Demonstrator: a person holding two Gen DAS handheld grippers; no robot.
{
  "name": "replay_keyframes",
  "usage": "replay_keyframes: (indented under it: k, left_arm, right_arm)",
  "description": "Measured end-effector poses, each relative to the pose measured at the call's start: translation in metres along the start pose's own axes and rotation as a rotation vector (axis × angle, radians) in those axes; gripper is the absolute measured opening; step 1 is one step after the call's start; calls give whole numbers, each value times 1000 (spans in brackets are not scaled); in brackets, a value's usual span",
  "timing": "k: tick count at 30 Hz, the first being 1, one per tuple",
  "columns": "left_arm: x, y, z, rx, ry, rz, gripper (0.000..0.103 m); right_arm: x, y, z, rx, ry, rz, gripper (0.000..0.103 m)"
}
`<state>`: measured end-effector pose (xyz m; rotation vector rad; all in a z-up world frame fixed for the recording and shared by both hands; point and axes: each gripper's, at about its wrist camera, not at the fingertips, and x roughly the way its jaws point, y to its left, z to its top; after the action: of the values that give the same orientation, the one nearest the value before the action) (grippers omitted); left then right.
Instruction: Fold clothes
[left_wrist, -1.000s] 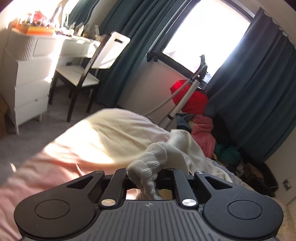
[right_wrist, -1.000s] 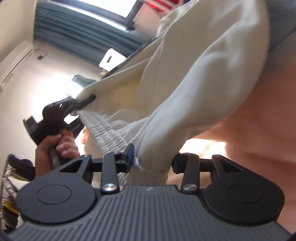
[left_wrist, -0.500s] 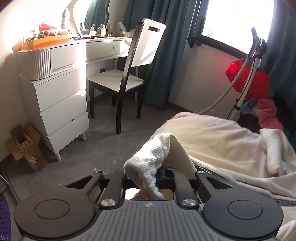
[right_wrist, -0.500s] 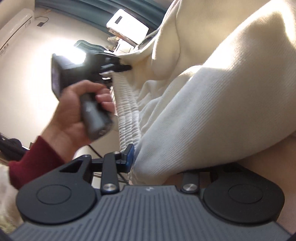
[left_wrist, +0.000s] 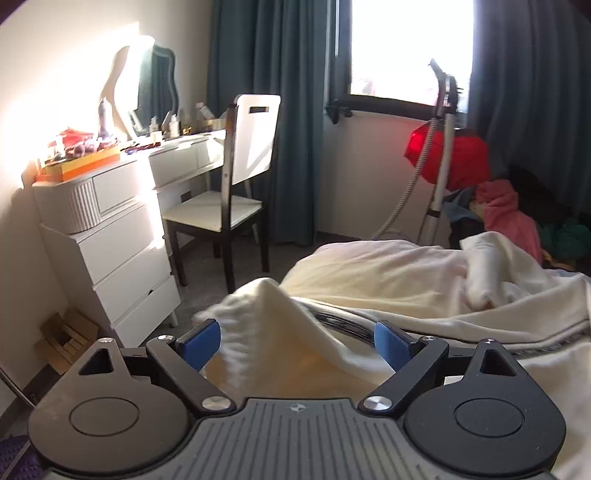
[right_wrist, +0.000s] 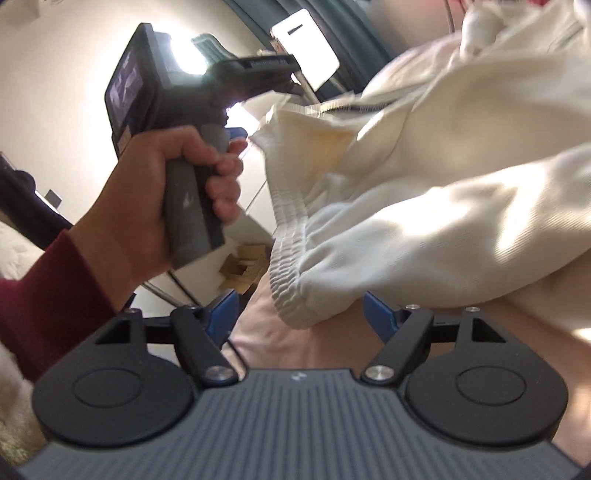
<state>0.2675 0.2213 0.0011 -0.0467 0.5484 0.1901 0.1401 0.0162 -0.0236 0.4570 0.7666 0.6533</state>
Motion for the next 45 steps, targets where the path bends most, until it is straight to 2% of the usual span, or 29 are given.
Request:
replay_keyframes:
  k: [6,11,15,19,22,25,29,38,45]
  left_arm:
    - [-111,-71,-34,56,-69,-150,92]
    - [-184,-124,-80,121,-108,-287,94]
    - [-217,-155,-122,114,-146,-330,95]
    - [-216,-168,-164,21,-161,-360,95]
    - [-200,-168,-182,-8,-122,-343,95]
    - [-189,-169,-188,22,-121,-309,95]
    - [-183,-167,-190,19,-118,-329,95]
    - [-175,-172,-199,56,-86,-304,95]
    - [-167,-171,-199,33,-57,-284,95]
  right_arm:
    - [-116,-13,-2,-171,-154,-130,76]
    - [-198,-56,-12,-331,-275,-323,76]
    - [-240,-101,-17,-294,-351,-425,76]
    - [-255,-143,-28,-213,-423,-465,76]
    - [-253,-166,-32,-146,-418,-479,77]
    - [-246,-171,-29,-141,-410,-487,77]
    - [-245,-168,-27,-156,-431,-480,76]
    - [-253,-170,-27,-127,-430,-492,76]
    - [-259,-174,-25,-112,-437,-505,76]
